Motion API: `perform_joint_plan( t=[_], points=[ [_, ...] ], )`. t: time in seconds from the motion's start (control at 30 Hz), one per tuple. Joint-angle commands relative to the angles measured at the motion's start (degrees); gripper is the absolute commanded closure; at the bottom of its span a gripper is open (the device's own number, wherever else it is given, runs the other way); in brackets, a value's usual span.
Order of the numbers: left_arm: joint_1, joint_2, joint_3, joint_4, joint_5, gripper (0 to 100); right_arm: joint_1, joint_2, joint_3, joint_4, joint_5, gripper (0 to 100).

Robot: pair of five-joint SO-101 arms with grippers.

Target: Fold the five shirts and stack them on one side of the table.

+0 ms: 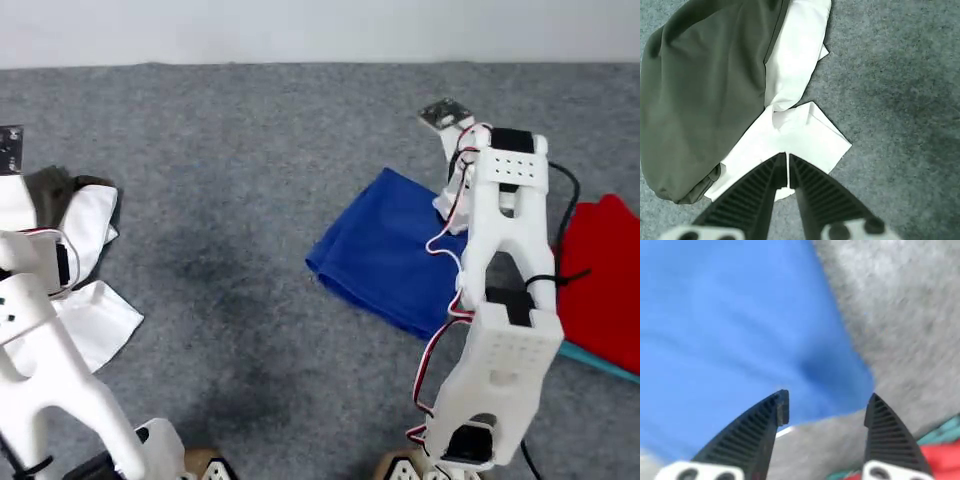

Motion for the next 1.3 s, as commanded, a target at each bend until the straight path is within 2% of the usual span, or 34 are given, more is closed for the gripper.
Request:
perform_joint_plan(
  t=[0.0, 0.07, 0.23, 0.33, 0.5, 0.63, 0.87, 1.17, 1.27],
  points=[
    [0.4, -1.5, -0.3, -0.8, 0.2, 98, -5.7, -6.6, -3.4, 10.5, -6.1, 75.1],
    [0.3, -1.6, -0.3, -0.8, 0.2, 98, -9.7, -7.0, -3.3, 15.6, -8.9, 76.4],
    [0.3, -1.8, -0.2, 0.4, 0.1, 98, -17.6, -6.8, -2.2, 14.7, -16.1, 92.1],
    [0.3, -1.8, 0.1, 1.6, 0.1, 98, -23.2, -5.8, -2.2, 14.7, -18.8, 88.5],
    [0.2, -1.9, 3.5, 1.4, 0.0, 98, -30.0, -4.5, -2.8, 13.0, -28.0, 73.1],
    [0.2, -1.9, 4.0, 1.4, 0.0, 98, -33.5, -3.6, -2.8, 10.9, -30.4, 72.8],
    [0.2, -1.9, 3.9, 1.2, 0.0, 98, -36.4, 1.0, -2.8, 7.1, -30.4, 73.1],
    [0.2, -1.9, 3.9, 1.3, 0.3, 98, -36.0, 7.4, -2.8, 5.3, -30.0, 73.3],
    [0.2, -1.9, 3.9, 1.4, 0.3, 98, -35.1, 8.9, -2.8, 4.5, -29.8, 78.0]
  ],
)
